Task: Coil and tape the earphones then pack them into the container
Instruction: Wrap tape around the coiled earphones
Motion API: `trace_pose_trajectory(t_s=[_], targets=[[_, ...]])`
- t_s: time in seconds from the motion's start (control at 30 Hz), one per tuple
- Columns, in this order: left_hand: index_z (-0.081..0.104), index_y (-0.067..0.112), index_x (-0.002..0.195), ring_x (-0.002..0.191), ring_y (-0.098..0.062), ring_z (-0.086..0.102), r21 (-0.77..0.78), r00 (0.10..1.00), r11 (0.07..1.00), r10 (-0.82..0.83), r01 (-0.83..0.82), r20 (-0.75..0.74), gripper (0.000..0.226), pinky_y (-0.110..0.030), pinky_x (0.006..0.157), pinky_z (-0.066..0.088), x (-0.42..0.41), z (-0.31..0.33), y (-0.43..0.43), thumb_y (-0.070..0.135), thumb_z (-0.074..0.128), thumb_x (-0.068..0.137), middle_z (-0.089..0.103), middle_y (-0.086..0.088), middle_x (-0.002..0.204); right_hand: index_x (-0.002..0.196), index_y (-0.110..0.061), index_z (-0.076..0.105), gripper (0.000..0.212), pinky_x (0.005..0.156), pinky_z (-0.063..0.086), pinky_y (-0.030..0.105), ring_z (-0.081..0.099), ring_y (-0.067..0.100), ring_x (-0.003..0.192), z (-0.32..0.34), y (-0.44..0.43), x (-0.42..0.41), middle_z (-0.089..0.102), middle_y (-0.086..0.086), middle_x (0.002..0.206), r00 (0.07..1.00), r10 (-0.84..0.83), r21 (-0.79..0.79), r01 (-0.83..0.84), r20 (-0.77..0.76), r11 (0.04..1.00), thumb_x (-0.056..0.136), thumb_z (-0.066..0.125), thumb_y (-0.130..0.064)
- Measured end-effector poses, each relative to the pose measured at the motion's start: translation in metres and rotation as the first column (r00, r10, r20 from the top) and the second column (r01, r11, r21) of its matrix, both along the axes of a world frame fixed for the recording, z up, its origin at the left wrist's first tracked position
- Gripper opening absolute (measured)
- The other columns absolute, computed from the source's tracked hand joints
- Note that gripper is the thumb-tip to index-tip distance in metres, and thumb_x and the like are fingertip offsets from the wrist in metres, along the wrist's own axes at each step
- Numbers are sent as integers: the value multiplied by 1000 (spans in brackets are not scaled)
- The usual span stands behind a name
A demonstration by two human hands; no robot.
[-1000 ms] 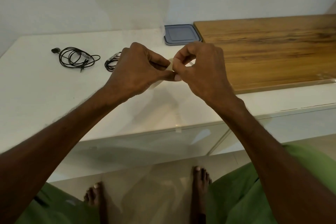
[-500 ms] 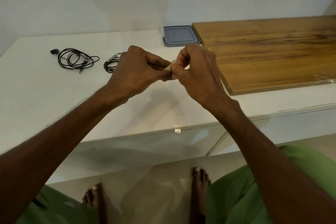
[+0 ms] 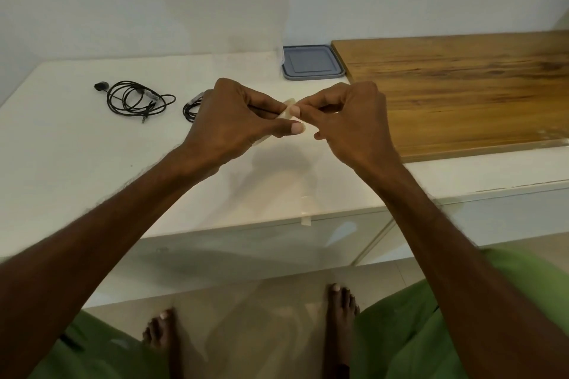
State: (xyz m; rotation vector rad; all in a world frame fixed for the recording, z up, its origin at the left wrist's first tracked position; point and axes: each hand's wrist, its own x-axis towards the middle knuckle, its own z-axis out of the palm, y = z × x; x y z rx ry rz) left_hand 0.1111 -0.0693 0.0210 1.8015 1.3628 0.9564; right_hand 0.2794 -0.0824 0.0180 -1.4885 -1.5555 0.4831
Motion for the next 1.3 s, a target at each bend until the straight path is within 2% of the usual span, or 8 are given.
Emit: trace_pose_trajectory(t_s=[0.27,0.43,0.63,0.73,0.93,1.1,1.2,1.3], targets=[[80,24,91,71,-5,73,0,1000,1000,14,-14,-4,37,-20,67,55,5,1,-1,43,89,60,77,10,74,97,-16,78,16,71,52,16,62,7,69,-2,3,-1,69,-7,83,993,-44,75,36,110,997,88,70,-27],[81,23,95,74,-1,72,19,998,1000,-7,8,-56,40,-14,65,51,7,1,-5,42,89,61,77,11,81,88,-17,74,13,77,53,24,61,9,76,-3,2,1,67,-6,82,961,-40,124,6,273,992,87,68,-29],[79,17,102,83,-7,73,4,998,1000,-4,4,-62,44,-33,85,59,12,1,-9,39,88,64,78,3,90,90,-11,66,15,76,52,30,57,13,80,-8,2,1,65,3,89,929,-22,120,-24,370,992,88,65,-26],[79,18,102,83,-7,74,-26,1000,1000,-11,11,-13,44,-34,86,59,11,0,-8,37,88,63,78,3,88,92,-9,63,16,76,51,31,57,15,80,-9,3,3,63,5,90,928,-45,98,10,369,995,90,62,-25],[79,28,91,72,0,72,-46,997,999,-15,18,78,32,-8,60,49,6,-4,-2,40,88,63,76,12,71,91,-15,71,10,71,60,31,65,10,74,-2,2,5,65,-8,82,997,-25,22,24,74,999,90,68,-25],[80,20,95,76,-9,74,-68,987,996,-53,64,153,37,-23,73,54,1,-4,1,39,88,64,78,1,77,99,-14,78,25,63,62,32,71,15,74,2,-1,5,74,-3,89,993,28,-34,-32,-110,999,80,77,-30],[79,17,97,75,-11,73,-81,982,993,-66,82,176,41,-26,74,54,0,-4,1,39,87,63,78,-1,78,101,-12,78,21,66,62,34,71,16,74,2,1,7,74,3,90,990,-2,-35,-3,-139,999,83,76,-24],[79,16,97,75,-11,73,-69,984,994,-70,82,166,39,-27,76,56,1,-3,0,38,86,65,78,0,77,97,-12,78,16,69,61,29,67,11,69,0,1,5,69,-7,78,996,-22,30,25,-81,999,86,73,-23]])
